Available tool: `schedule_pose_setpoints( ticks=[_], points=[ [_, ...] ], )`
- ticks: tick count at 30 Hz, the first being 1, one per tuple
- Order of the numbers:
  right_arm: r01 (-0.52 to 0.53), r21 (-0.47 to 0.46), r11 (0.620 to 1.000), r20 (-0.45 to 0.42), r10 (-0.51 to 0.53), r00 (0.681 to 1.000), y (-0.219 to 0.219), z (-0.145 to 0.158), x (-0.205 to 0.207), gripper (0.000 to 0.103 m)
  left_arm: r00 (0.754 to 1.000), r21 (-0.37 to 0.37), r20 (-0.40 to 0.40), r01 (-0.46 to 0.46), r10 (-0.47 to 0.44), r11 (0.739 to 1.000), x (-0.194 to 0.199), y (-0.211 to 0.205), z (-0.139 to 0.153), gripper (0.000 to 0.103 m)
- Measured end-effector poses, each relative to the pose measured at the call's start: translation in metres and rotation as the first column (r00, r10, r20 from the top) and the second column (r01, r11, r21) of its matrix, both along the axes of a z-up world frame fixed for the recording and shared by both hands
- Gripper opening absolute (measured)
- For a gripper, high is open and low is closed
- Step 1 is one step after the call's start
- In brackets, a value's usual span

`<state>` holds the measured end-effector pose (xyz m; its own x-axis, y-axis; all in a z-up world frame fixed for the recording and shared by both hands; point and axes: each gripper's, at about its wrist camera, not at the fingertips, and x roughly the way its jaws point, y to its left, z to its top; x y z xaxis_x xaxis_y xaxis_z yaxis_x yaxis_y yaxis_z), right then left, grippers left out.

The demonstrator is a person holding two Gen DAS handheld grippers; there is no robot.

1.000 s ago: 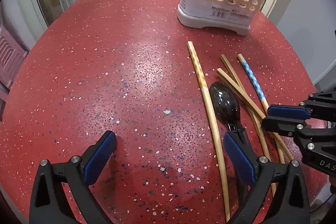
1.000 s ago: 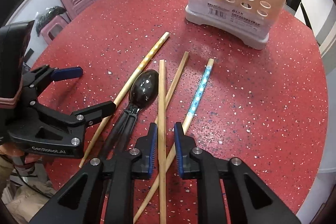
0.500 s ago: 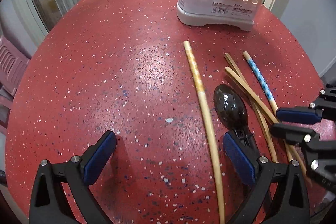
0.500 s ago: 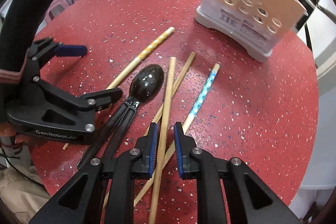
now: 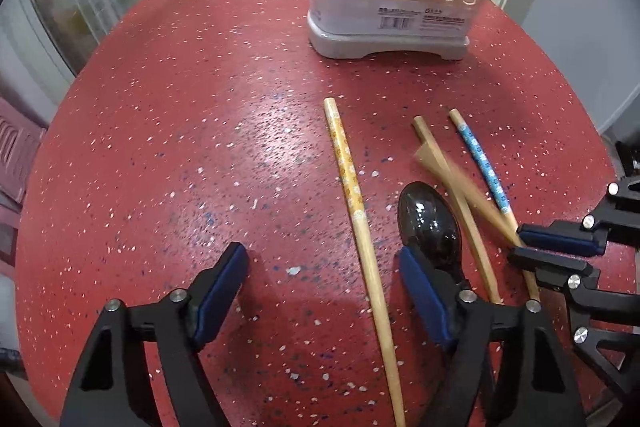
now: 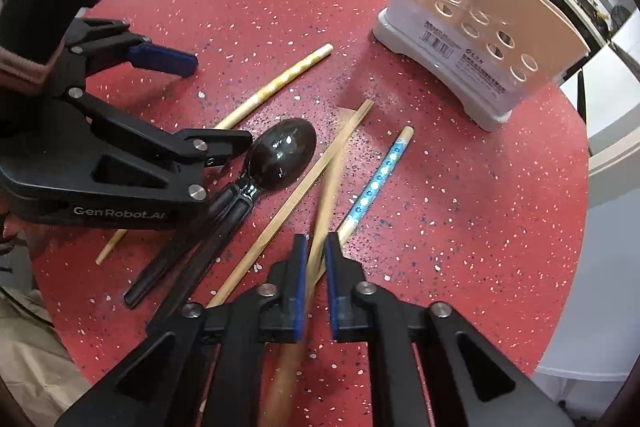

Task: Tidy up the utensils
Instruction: 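Close the right tool on a plain chopstick while the left tool grasps a yellow-patterned chopstick, then lift both held chopsticks to the beige holder and lower them in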

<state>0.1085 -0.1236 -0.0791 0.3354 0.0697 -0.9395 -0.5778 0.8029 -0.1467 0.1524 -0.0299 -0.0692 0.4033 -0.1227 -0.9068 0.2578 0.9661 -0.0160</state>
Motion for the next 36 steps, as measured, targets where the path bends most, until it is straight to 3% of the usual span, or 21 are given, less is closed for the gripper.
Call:
schedule_pose_setpoints(
  ticks=[6,8,9,10,17,25,36],
  points=[
    [0.095,0.14,0.986,-0.006,-0.095,0.995,-0.034,0.008,0.007,0.006,0.998,0.004,-0.013,0.056,-0.056,0.998,0.002,-0.015,0.006,0.074],
    [0.122,0.186,0.975,-0.004,-0.123,0.992,-0.045,0.013,0.007,0.006,0.996,-0.004,-0.015,0.084,-0.084,0.996,0.002,-0.02,0.008,0.046],
    [0.129,0.2,0.971,-0.003,-0.131,0.991,-0.05,0.014,0.008,0.006,0.996,-0.001,-0.014,0.094,-0.094,0.996,0.002,-0.024,0.008,0.037],
    [0.141,0.216,0.966,-0.003,-0.144,0.99,-0.054,0.016,0.007,0.006,0.995,0.005,-0.012,0.094,-0.094,0.996,0.002,-0.025,0.009,0.034],
    [0.193,0.344,0.919,0.001,-0.206,0.979,-0.085,0.027,0.004,0.006,0.999,-0.108,0.049,0.029,-0.024,0.994,-0.014,-0.009,0.014,0.033],
    [0.217,0.473,0.854,0.03,-0.261,0.965,-0.102,0.044,-0.002,0.006,0.989,-0.201,0.134,-0.031,0.058,0.979,-0.023,0.015,0.039,0.033],
    [0.207,0.609,0.766,0.085,-0.322,0.943,-0.12,0.102,0.004,0.006,0.954,-0.298,0.277,-0.024,0.111,0.954,-0.026,0.022,0.102,0.033]
  ],
)
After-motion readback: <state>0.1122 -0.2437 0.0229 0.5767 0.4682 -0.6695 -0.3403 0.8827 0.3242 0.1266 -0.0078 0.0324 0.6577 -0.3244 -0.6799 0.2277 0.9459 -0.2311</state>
